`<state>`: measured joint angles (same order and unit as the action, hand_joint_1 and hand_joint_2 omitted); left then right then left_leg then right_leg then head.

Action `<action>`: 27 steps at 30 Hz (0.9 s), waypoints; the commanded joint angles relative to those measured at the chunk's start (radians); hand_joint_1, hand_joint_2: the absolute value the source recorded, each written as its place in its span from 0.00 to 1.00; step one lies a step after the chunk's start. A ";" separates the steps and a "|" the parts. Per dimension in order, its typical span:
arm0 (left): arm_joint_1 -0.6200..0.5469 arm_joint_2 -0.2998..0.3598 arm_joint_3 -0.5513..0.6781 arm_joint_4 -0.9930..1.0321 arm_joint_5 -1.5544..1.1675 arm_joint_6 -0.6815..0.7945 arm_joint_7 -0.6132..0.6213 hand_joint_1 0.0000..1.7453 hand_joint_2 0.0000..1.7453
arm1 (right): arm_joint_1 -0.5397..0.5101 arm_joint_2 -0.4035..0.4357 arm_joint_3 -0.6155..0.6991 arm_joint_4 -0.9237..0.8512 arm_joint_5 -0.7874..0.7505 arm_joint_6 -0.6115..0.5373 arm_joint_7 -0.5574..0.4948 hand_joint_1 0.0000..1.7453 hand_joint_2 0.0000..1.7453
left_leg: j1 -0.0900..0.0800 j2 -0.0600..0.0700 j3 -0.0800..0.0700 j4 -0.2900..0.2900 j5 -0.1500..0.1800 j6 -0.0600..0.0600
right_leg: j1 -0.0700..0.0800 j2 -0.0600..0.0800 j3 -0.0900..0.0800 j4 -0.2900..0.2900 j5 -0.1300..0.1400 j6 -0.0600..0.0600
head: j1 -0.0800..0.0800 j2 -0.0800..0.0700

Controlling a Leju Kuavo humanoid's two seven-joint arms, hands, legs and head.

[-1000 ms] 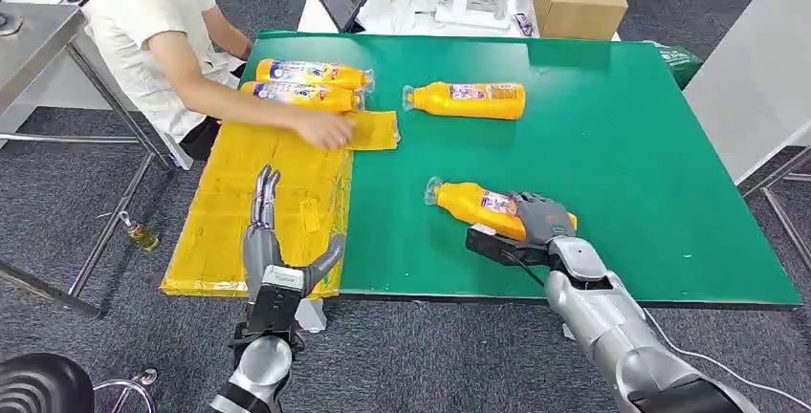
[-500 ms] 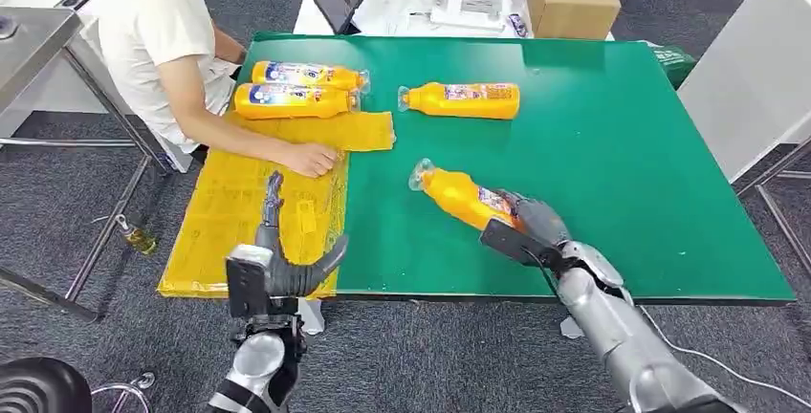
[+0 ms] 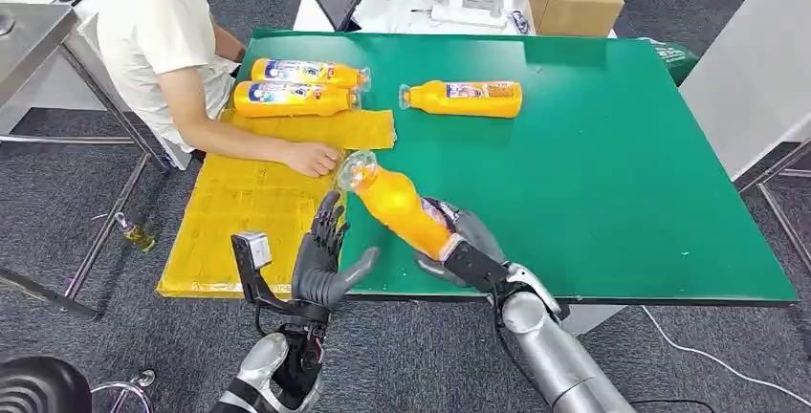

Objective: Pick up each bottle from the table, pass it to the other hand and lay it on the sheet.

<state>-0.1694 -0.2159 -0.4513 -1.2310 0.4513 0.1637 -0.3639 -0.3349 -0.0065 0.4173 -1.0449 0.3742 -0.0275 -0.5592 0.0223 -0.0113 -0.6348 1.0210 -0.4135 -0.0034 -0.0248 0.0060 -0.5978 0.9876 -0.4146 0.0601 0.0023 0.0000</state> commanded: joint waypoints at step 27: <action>-0.133 0.040 -0.073 0.129 0.214 -0.150 0.067 1.00 1.00 | -0.048 0.077 0.299 0.025 0.000 -0.170 -0.116 0.86 1.00 | 0.001 0.002 0.002 0.000 -0.001 0.001 | 0.001 0.001 0.001 0.000 -0.001 -0.002 | 0.000 0.000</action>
<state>-0.2669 -0.2113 -0.4910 -1.1330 0.6409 0.0522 -0.2793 -0.3724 0.0736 0.6451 -0.9773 0.4200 -0.2079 -0.6508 0.0231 -0.0114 -0.6357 1.0210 -0.4133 -0.0036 -0.0241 0.0060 -0.5987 0.9877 -0.4146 0.0601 0.0027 0.0000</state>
